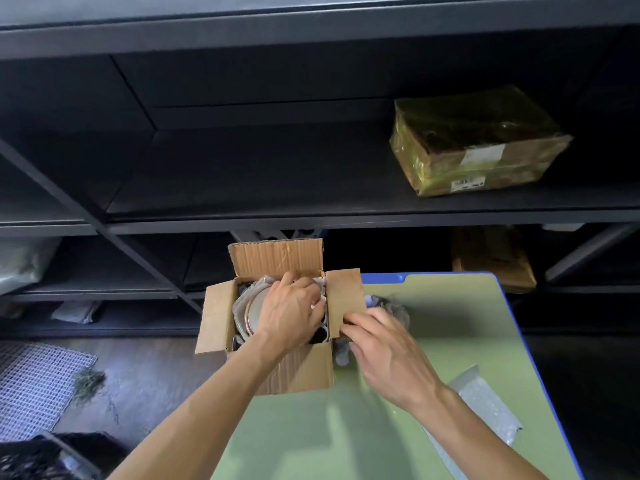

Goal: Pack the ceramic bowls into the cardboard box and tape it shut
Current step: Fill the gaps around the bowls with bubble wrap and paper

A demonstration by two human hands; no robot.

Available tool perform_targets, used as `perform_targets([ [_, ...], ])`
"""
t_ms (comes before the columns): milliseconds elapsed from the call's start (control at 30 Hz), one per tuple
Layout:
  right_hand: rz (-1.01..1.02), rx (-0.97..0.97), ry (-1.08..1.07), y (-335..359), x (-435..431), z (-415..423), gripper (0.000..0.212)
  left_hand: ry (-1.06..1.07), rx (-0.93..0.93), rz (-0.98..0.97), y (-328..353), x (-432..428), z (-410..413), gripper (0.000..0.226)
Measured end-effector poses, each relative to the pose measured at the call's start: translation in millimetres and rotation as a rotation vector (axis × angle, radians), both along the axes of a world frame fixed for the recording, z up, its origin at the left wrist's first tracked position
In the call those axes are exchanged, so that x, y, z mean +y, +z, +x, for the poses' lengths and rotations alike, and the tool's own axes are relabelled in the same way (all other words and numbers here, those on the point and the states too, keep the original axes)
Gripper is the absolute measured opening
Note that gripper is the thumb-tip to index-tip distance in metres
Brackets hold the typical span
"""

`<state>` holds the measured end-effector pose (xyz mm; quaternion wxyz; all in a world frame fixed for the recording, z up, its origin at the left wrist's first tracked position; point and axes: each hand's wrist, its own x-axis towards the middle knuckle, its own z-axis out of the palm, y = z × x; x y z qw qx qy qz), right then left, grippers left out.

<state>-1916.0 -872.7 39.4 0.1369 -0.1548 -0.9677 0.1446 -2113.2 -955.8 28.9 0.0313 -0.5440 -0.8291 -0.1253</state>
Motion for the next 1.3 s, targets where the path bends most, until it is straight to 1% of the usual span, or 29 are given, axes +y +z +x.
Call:
perform_targets([
  [100,-0.012,0.027,0.001,-1,4,10,0.026,0.037,-0.039,0.020,2,0,4,0.009],
  [267,-0.016,0.042,-0.032,-1,13,19,0.029,0.091,-0.051,0.008,-6,2,5,0.012],
  [367,-0.028,0.044,-0.031,-3,13,19,0.028,0.145,-0.083,-0.007,-4,10,9,0.001],
  [467,-0.052,0.048,-0.037,-6,14,23,0.027,0.175,-0.101,-0.048,-4,17,9,0.015],
  [533,-0.060,0.041,-0.053,-9,16,28,0.027,0.147,-0.059,-0.092,-3,21,10,0.015],
  [600,-0.066,0.016,-0.083,-11,21,35,0.029,0.120,-0.018,-0.106,-1,21,10,0.010],
  [633,-0.067,0.012,-0.100,-14,25,39,0.029,0.113,0.002,-0.103,-1,20,10,0.011],
  [700,-0.069,-0.009,-0.140,-19,36,47,0.029,0.110,0.029,-0.088,0,15,11,0.023],
  [767,-0.077,-0.066,-0.178,-26,48,55,0.030,0.110,0.034,-0.013,4,7,16,0.032],
  [800,-0.082,-0.107,-0.196,-29,53,57,0.030,0.108,0.023,0.039,7,4,22,0.031],
  [867,-0.107,-0.204,-0.235,-34,60,61,0.030,0.085,-0.013,0.124,15,0,38,0.023],
  [933,-0.132,-0.281,-0.258,-40,64,64,0.033,0.017,-0.055,0.165,23,2,60,0.019],
  [1000,-0.153,-0.368,-0.265,-47,66,65,0.039,-0.076,-0.088,0.180,26,4,84,0.021],
  [1167,-0.246,-0.566,-0.290,-67,64,71,0.048,-0.246,-0.131,0.100,3,1,131,0.014],
  [1300,-0.292,-0.636,-0.264,-82,52,60,0.066,-0.273,-0.155,-0.022,-26,-6,142,0.007],
])
